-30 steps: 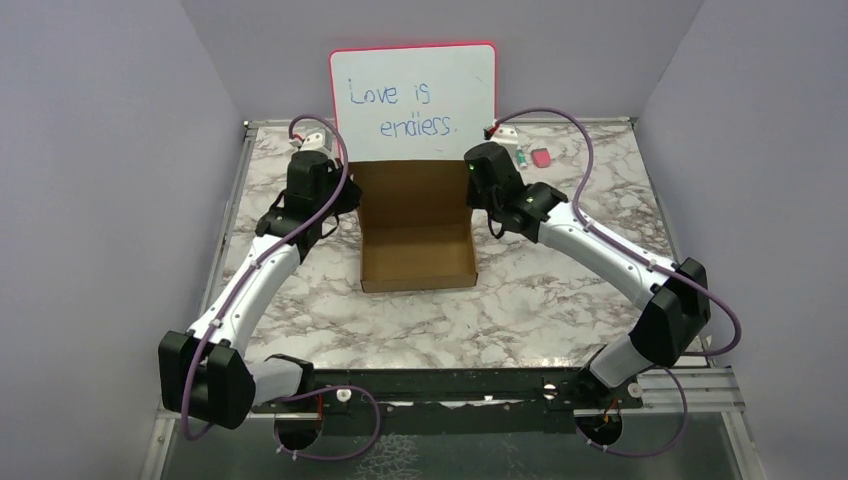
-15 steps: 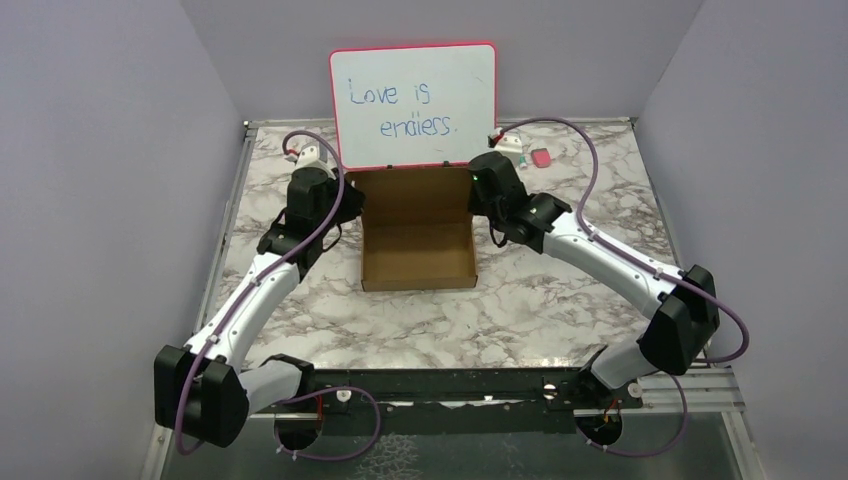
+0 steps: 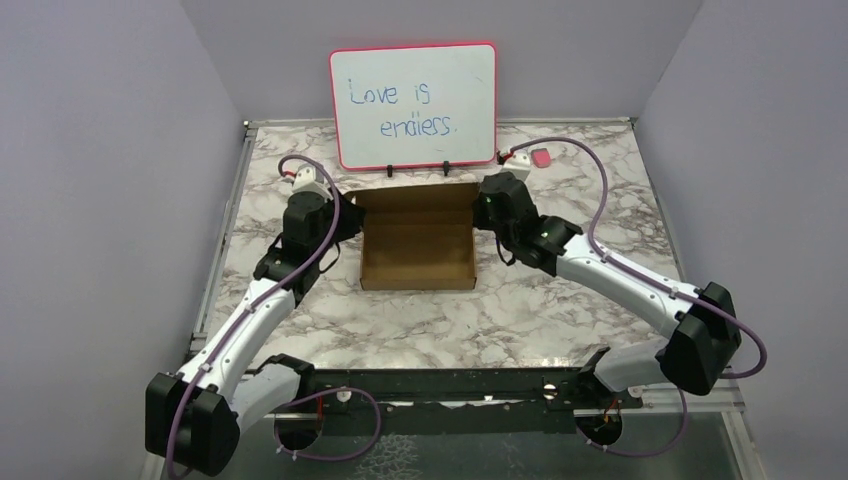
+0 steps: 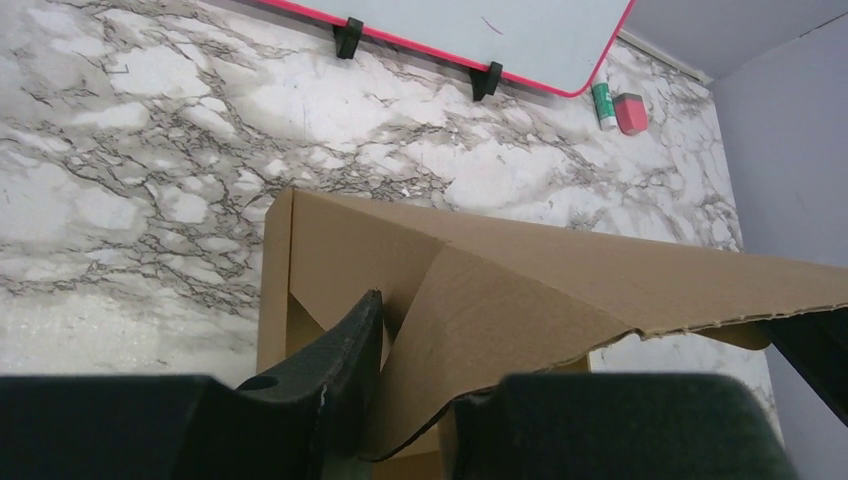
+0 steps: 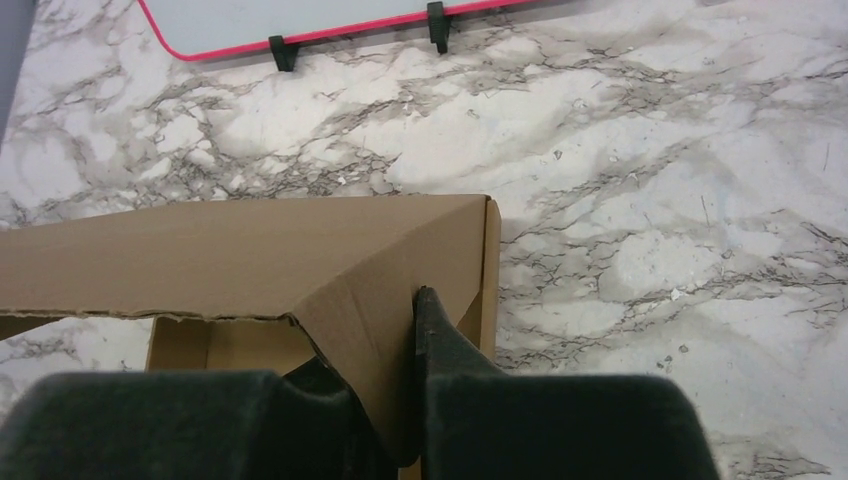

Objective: Fold the paper box

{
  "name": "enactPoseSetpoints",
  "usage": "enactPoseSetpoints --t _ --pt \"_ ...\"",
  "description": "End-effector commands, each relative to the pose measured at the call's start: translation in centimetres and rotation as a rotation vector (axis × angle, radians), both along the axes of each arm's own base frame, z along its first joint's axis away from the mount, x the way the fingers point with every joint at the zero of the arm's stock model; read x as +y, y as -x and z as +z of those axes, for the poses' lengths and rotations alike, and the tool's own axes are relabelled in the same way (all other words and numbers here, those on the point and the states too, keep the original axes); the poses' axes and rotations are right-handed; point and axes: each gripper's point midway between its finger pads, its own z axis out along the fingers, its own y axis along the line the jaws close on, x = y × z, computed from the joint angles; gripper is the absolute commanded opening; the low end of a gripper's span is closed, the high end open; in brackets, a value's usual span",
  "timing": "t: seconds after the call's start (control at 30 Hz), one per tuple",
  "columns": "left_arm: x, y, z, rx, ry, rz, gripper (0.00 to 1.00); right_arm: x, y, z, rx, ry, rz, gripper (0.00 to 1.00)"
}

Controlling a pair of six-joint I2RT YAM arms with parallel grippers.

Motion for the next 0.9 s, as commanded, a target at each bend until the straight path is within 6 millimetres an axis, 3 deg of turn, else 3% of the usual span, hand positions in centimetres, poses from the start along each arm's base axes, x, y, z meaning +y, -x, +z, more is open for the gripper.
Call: enactPoseSetpoints --t 0.0,0.2,0.4,0.57,0.87 --pt "-0.1 1.9 -2.1 0.051 0.047 -0.003 0.27 1.4 1.1 0.4 -0.009 -0.108 0.062 0.11" --pt "0.0 3.2 -2.7 0.039 0.067 -0.013 0.34 1.4 2.4 -0.8 0.001 -0.132 0.108 0.15" --pt "0.1 5.0 -1.8 -0.008 0.03 -0.079 0.44 0.5 4.1 0.0 -0.033 -0.152 0.159 0.26" --pt "0.8 6.6 -1.2 -0.045 -0.031 -0.113 0.66 0.0 5.9 1.2 -0.088 -0.136 0.252 0.34" --pt "2.2 9.5 2.7 -0.162 -0.071 -0.121 0.89 -2.3 7.8 2.2 -0.151 -0.036 0.317 0.66"
